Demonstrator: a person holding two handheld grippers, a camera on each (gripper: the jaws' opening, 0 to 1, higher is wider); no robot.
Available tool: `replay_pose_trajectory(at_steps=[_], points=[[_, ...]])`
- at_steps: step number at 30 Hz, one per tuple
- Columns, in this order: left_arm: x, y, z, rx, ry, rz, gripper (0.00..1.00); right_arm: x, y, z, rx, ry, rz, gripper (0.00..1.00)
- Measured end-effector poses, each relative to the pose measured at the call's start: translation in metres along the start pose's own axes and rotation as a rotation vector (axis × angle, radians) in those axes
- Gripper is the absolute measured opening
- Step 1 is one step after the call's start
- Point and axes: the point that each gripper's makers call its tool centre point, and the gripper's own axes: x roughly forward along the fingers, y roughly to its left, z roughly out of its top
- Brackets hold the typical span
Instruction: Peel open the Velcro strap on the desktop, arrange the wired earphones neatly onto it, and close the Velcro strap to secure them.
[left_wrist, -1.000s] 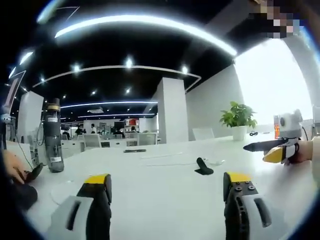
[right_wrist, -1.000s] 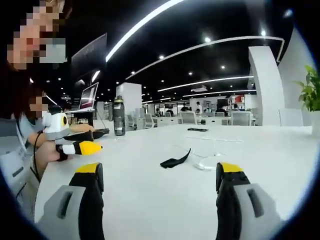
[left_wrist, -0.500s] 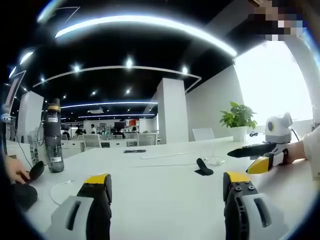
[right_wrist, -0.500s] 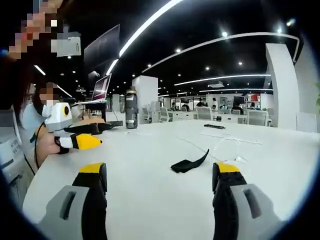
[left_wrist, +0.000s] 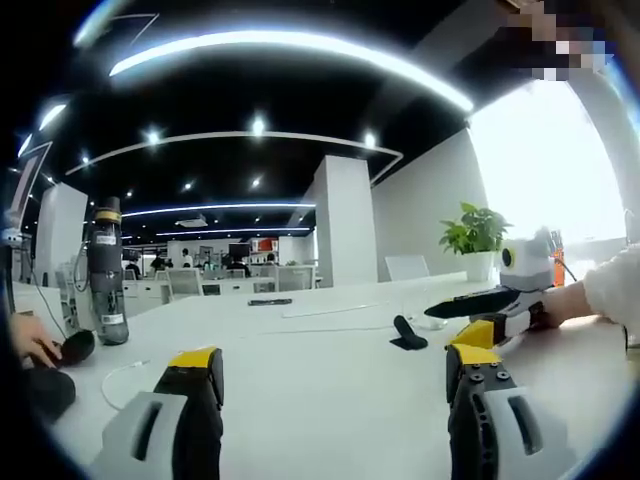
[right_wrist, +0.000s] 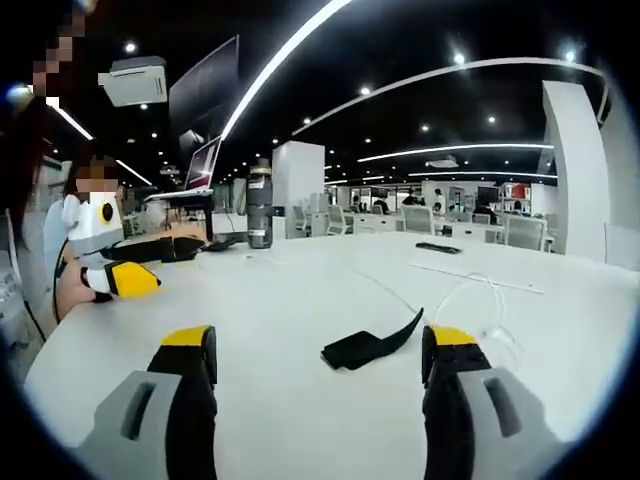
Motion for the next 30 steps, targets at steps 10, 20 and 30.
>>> replay_pose_trajectory(at_steps=[10,20,30], points=[[0.001,0.001,-0.002,0.013,0.016,0.008,0.94,0.017,-0.018,0.002,0.016,-0.004,-0.029,0.74],[0.002,0.003,-0.004,0.023,0.031,0.017,0.94,0.025,-0.041,0.000,0.041,0.008,-0.062,0.63],[0.003,0.004,-0.006,0.026,0.037,0.024,0.94,0.032,-0.056,-0.010,0.026,0.059,-0.072,0.55]])
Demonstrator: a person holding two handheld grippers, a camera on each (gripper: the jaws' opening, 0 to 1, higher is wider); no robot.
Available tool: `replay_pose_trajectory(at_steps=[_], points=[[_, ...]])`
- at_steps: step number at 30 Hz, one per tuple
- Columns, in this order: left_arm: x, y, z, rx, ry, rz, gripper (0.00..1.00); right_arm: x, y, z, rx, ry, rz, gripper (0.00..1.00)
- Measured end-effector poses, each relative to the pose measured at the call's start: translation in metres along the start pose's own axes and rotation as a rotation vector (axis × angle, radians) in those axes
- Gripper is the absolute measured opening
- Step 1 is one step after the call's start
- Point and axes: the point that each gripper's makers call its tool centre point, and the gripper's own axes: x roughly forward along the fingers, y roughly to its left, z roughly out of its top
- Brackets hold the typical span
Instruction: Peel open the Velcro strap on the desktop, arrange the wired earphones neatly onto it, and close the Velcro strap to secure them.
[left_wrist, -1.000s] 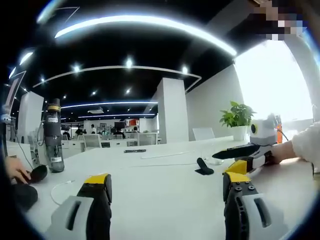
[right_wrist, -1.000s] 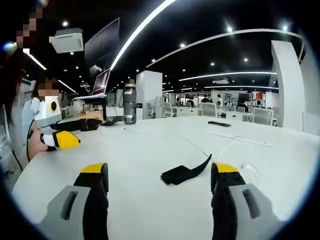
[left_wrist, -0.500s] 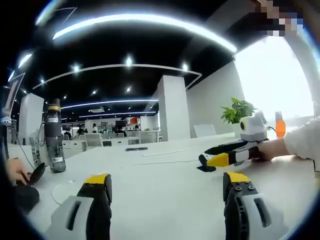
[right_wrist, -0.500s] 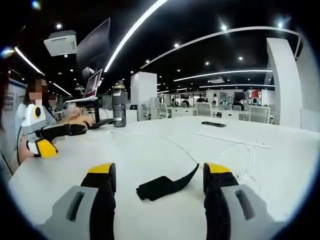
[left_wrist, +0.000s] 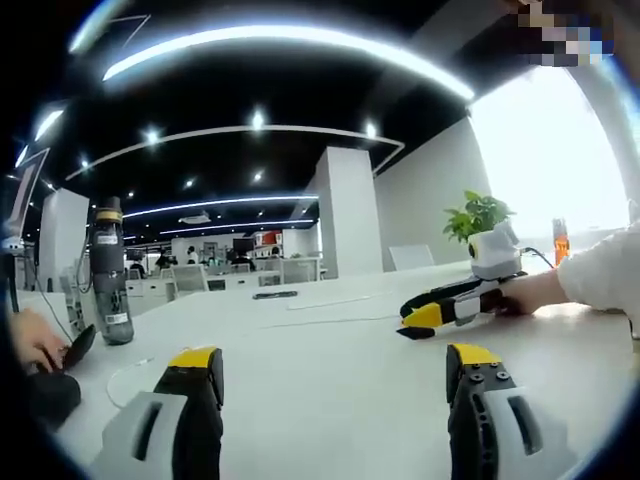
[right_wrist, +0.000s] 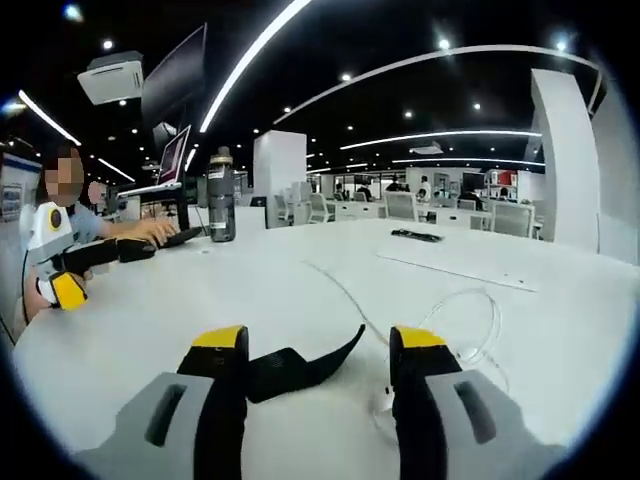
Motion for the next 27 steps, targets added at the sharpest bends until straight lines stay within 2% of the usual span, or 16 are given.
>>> replay_pose_trajectory(at_steps=[13,20,27], points=[[0.0001,0.0010,-0.0009,-0.001,0.001,0.003,0.94,-0.0005,0.0002,-0.0003,0.020,-0.001,0.003,0.43],[0.0001,0.0015,-0.0016,0.001,0.002,0.003,0.94,-0.0005,-0.0004,-0.0029,-0.006,0.009,-0.007,0.36],[0.0000,0.0011,-0.0019,0.004,0.003,0.002,0.94,-0.0008,-0.0024,-0.0038,-0.012,0.013,-0.013,0.33]])
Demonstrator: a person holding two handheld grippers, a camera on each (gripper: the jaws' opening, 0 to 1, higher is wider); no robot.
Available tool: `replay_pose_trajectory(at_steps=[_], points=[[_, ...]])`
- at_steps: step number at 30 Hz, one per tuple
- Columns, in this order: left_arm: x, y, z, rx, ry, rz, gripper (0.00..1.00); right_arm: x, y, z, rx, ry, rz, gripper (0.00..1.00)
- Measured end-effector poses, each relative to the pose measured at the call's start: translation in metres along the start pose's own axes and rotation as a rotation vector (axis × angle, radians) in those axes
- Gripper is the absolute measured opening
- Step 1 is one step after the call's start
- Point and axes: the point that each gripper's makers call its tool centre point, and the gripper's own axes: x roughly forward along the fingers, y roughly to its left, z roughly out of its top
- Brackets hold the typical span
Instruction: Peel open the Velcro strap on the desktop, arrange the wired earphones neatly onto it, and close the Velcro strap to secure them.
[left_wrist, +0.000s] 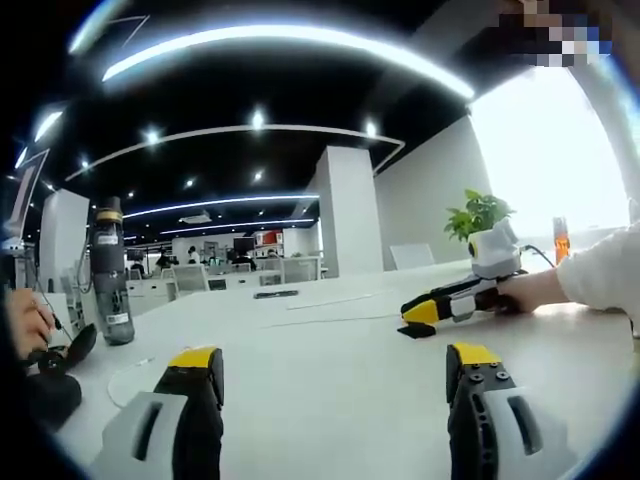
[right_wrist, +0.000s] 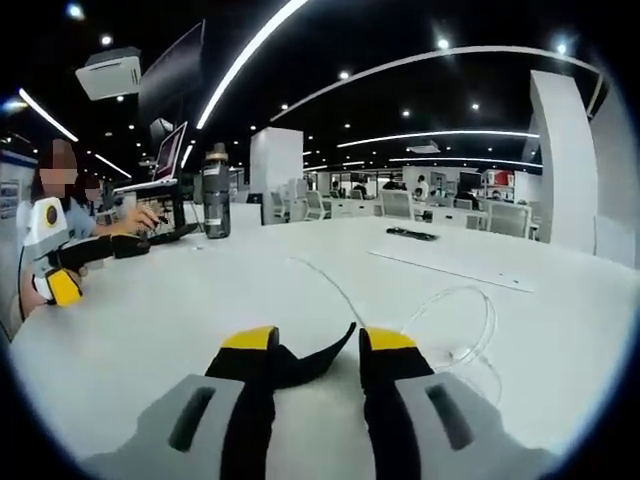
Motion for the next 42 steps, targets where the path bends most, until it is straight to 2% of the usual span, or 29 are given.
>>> replay_pose_trajectory(at_steps=[29,32,42], points=[[0.0001,-0.0019,-0.0002,0.013,0.007,-0.006,0.94,-0.0008,-0.0074,-0.0017,-0.053,0.014,-0.033,0.20],[0.0001,-0.0024,-0.0002,0.014,0.007,-0.007,0.94,-0.0014,-0.0071,-0.0016,-0.066,0.016,-0.034,0.15],[-0.0001,-0.0031,0.0004,0.010,0.002,-0.009,0.94,-0.0014,-0.0085,-0.0018,-0.103,0.021,-0.040,0.12]])
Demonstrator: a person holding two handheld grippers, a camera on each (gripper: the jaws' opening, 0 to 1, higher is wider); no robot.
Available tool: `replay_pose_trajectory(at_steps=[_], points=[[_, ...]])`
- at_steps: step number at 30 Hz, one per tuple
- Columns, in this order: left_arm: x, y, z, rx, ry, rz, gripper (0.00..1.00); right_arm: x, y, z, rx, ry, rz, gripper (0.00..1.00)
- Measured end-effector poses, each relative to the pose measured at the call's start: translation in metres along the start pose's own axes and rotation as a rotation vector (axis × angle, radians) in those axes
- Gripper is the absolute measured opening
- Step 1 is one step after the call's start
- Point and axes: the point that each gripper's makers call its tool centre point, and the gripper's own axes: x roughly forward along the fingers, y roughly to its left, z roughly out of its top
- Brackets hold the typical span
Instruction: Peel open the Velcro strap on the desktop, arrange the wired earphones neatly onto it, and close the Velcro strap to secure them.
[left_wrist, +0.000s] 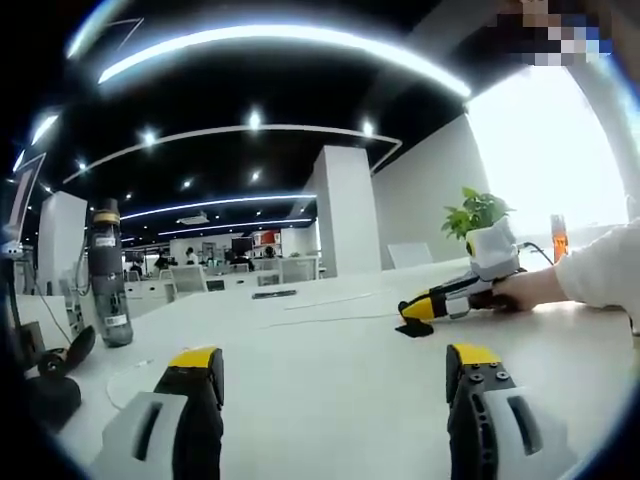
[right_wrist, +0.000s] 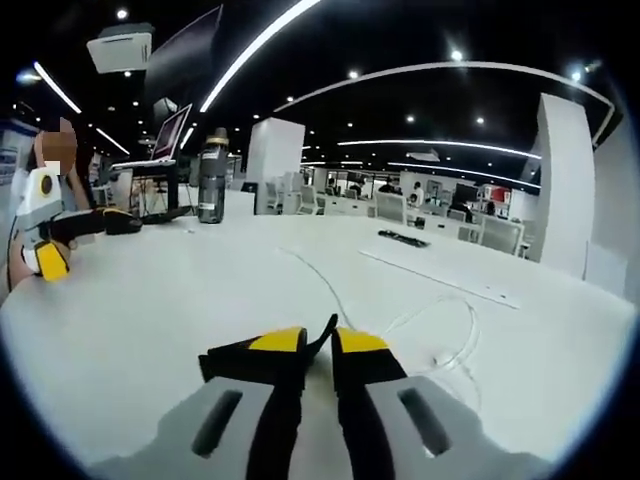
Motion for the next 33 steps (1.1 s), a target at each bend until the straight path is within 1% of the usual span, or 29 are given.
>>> replay_pose_trajectory(at_steps=[21,27,33], points=[[-0.0001,0.0007,-0.0009,0.004,0.002,0.002,0.94,0.0002,0.0005,-0.0012,-0.040,0.006,-0.001,0.06],[0.0000,0.0010,-0.0009,0.005,0.002,0.002,0.94,0.0003,0.0007,-0.0010,-0.044,0.005,0.000,0.05],[0.0002,0.0015,-0.0010,0.006,0.004,0.004,0.94,0.0002,0.0017,0.0009,-0.031,-0.006,0.010,0.05]])
